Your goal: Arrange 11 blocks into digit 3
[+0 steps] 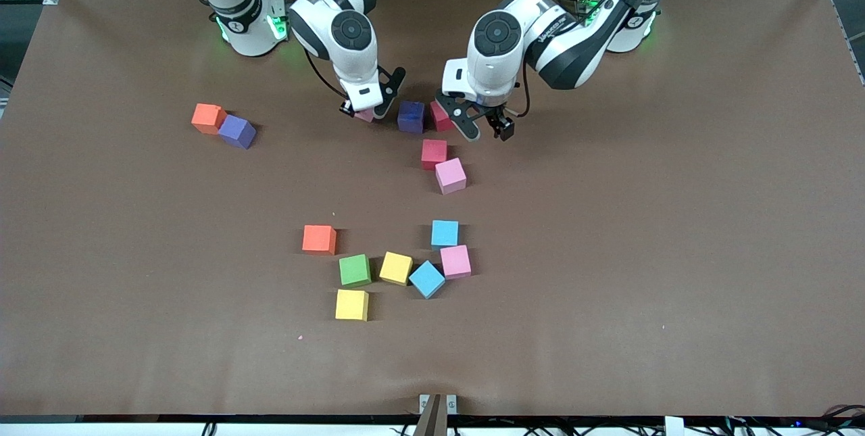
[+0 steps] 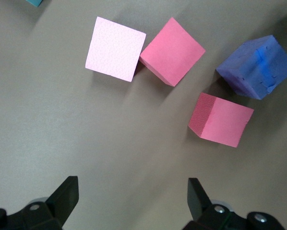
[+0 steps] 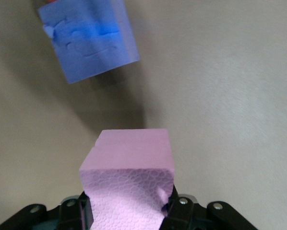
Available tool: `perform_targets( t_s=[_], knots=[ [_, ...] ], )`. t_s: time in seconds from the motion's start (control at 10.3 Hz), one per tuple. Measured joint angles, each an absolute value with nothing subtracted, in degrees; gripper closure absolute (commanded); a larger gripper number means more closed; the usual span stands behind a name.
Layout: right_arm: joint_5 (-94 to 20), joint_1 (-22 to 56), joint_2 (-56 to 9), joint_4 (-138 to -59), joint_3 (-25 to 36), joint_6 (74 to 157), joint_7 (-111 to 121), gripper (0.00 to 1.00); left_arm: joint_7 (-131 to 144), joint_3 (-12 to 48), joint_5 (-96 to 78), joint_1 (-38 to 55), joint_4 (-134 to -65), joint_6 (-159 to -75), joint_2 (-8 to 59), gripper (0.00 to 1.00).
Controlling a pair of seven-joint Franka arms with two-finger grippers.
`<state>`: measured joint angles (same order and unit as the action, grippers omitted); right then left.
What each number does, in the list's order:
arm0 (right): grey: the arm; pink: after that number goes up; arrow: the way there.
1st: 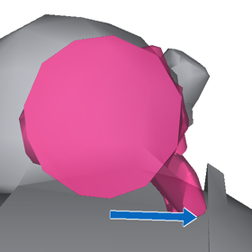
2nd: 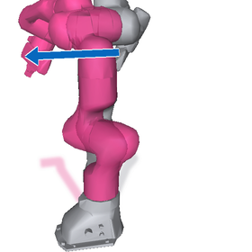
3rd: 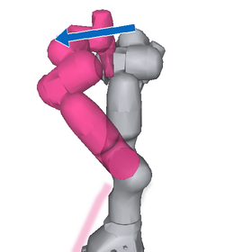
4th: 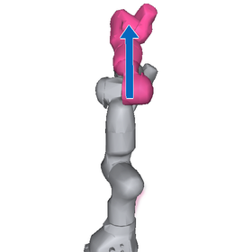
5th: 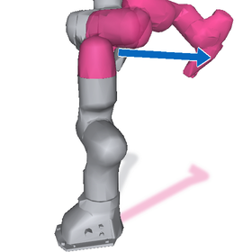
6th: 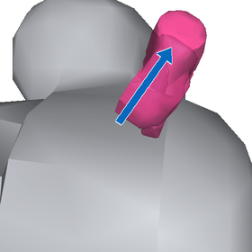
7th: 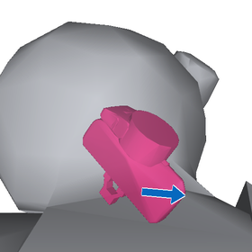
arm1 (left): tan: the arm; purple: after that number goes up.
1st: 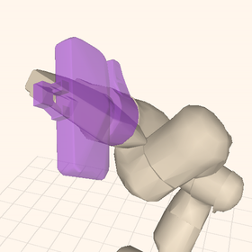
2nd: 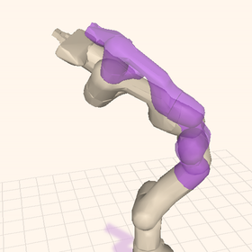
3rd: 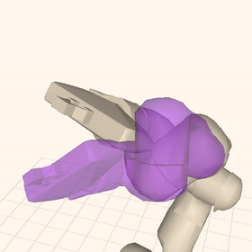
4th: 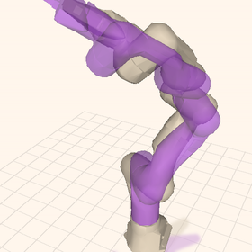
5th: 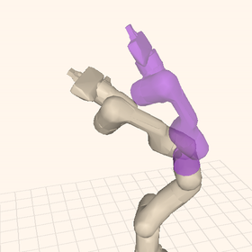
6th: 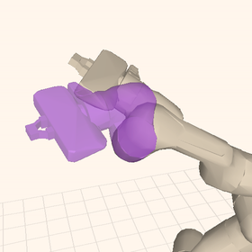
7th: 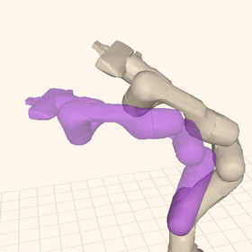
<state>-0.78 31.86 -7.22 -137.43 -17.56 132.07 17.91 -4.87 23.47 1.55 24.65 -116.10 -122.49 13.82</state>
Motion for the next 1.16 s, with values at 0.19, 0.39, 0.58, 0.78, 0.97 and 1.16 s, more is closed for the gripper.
perform_targets(
  t_s=[0.19,0.39,0.58,0.78,0.97,1.16],
  knots=[
    [-0.3,31.8,-7.2,-138.3,-18.5,134.5,21.5,1.0,-4.2,23.5,1.5,24.6,-116.0,-122.6,13.7,0.0],
    [2.4,31.8,-7.3,-138.8,-19.4,136.2,22.3,1.0,-3.0,23.5,1.4,24.6,-116.0,-122.7,13.4,0.0],
    [3.9,31.9,-8.6,-139.1,-19.7,138.1,22.8,1.0,-2.7,23.5,1.4,24.4,-115.9,-122.7,13.3,0.0],
    [4.9,32.5,-10.7,-138.7,-19.8,139.1,23.1,1.0,-2.6,23.5,1.2,24.2,-115.8,-122.7,13.3,0.0],
    [6.1,34.0,-12.9,-137.1,-19.5,139.3,23.1,1.0,-2.6,23.5,1.2,23.6,-115.8,-122.7,13.3,0.0],
    [7.8,35.9,-15.0,-134.9,-17.9,139.4,23.1,1.0,-2.6,23.5,1.2,23.5,-115.8,-122.7,13.4,0.0]
  ],
)
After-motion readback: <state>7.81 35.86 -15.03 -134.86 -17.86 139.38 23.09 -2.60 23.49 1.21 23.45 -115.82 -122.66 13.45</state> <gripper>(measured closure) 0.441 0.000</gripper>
